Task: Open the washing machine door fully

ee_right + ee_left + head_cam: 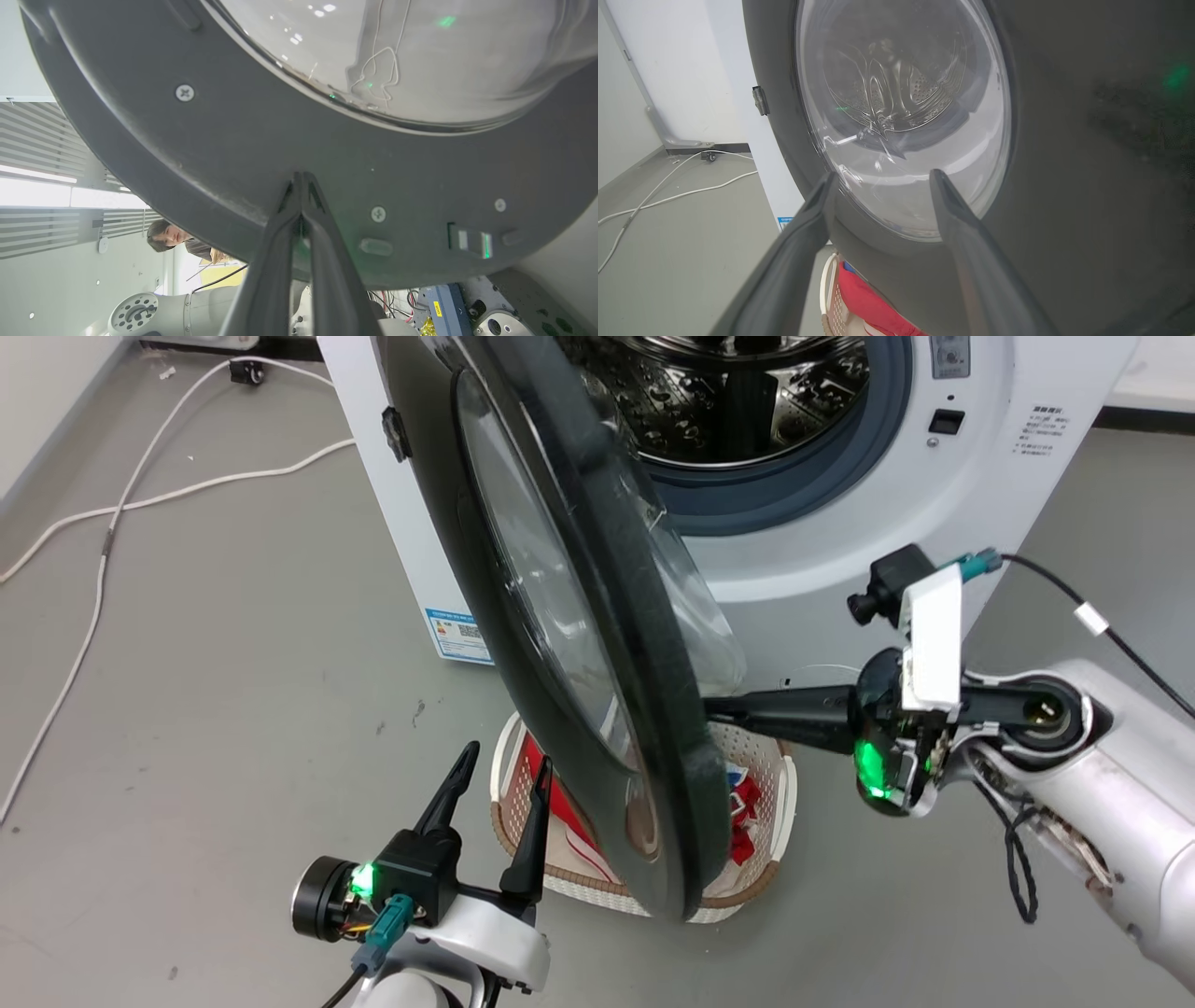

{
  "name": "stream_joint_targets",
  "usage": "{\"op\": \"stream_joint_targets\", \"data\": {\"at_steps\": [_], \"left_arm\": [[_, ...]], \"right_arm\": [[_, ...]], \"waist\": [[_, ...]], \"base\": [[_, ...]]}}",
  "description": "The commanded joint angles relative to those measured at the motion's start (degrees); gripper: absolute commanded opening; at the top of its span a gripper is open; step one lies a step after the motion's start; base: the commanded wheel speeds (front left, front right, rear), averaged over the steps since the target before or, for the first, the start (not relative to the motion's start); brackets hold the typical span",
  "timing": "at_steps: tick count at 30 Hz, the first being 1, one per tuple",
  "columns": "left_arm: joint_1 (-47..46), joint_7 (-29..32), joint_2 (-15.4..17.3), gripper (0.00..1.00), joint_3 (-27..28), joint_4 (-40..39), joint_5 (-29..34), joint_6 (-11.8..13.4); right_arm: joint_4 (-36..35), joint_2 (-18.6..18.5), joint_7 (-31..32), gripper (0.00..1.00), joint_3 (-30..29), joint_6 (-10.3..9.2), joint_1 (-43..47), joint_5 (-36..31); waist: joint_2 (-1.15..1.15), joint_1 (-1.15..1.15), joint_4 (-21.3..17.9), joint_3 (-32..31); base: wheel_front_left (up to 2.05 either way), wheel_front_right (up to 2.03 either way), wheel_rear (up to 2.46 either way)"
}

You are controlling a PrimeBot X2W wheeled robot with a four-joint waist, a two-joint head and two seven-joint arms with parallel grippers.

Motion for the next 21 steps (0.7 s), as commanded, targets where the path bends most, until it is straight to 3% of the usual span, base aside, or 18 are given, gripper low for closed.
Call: {"op": "stream_joint_targets", "data": {"at_steps": [1,6,8,15,21], "left_arm": [[0.6,-0.2,0.0,1.00,-0.1,0.1,-0.3,-0.2],[1.0,-0.2,0.0,1.00,-0.2,0.4,-0.4,-0.3],[1.5,-0.2,0.0,1.00,-0.1,0.5,-0.6,-0.3],[2.7,-0.2,0.0,1.00,0.6,0.8,-0.6,-0.4],[4.3,-0.2,0.4,1.00,1.7,1.4,-0.7,-0.8]], "right_arm": [[-2.2,-0.6,-1.8,0.00,1.3,0.03,1.3,1.1],[-5.2,-2.3,-7.1,0.00,2.7,0.03,2.7,2.3],[-7.4,-3.7,-12.7,0.00,1.7,0.03,4.3,2.8],[-14.2,-6.4,-27.5,0.00,-6.2,0.03,14.0,2.2],[-21.5,-8.0,-35.4,0.00,-13.4,0.03,27.1,0.8]], "waist": [[0.00,0.01,0.2,-0.6],[0.00,0.01,0.2,-1.5],[0.00,0.01,-0.1,-2.3],[0.00,0.01,-2.2,-4.3],[0.00,0.01,-4.8,-6.6]], "base": [[0.00,0.00,0.00],[0.00,0.00,0.00],[0.00,0.00,0.00],[0.00,0.00,0.00],[0.00,0.00,0.00]]}}
